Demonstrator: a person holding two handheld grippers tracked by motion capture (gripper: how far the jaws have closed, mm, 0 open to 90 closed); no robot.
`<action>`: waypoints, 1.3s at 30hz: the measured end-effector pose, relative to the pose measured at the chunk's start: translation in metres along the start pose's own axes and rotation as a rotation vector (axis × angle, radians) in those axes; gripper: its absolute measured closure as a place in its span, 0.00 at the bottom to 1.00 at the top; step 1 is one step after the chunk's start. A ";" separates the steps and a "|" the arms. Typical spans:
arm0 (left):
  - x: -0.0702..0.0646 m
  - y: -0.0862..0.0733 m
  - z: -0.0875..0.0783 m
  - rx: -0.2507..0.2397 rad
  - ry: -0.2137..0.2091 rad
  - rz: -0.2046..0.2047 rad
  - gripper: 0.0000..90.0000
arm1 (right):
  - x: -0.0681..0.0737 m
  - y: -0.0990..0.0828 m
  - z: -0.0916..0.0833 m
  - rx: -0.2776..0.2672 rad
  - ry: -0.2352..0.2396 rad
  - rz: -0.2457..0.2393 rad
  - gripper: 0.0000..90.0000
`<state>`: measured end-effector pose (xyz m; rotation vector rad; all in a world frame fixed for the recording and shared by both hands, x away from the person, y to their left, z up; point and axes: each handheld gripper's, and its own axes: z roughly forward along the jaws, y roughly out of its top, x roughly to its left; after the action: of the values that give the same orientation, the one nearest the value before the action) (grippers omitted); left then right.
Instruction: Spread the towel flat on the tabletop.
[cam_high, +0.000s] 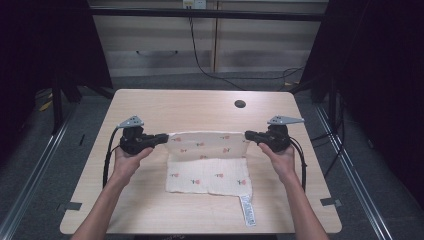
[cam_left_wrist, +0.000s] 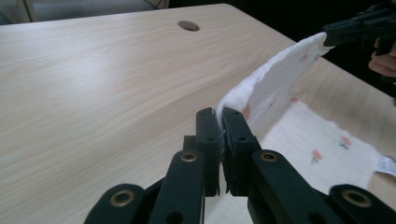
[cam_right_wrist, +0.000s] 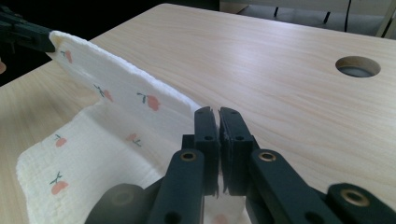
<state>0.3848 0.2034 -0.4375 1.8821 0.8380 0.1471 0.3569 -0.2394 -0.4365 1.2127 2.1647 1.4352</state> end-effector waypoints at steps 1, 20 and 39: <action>0.003 -0.001 0.003 0.002 0.001 -0.008 0.96 | -0.002 -0.001 0.003 0.005 0.001 0.003 0.96; 0.034 -0.003 0.022 0.011 0.058 -0.104 0.80 | -0.030 0.001 0.040 0.061 -0.049 0.058 0.86; 0.011 -0.023 -0.020 0.032 -0.002 -0.043 0.77 | -0.005 -0.019 -0.003 0.132 -0.019 -0.021 0.75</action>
<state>0.3726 0.2305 -0.4509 1.8925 0.8835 0.1058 0.3485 -0.2478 -0.4528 1.2374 2.2835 1.2856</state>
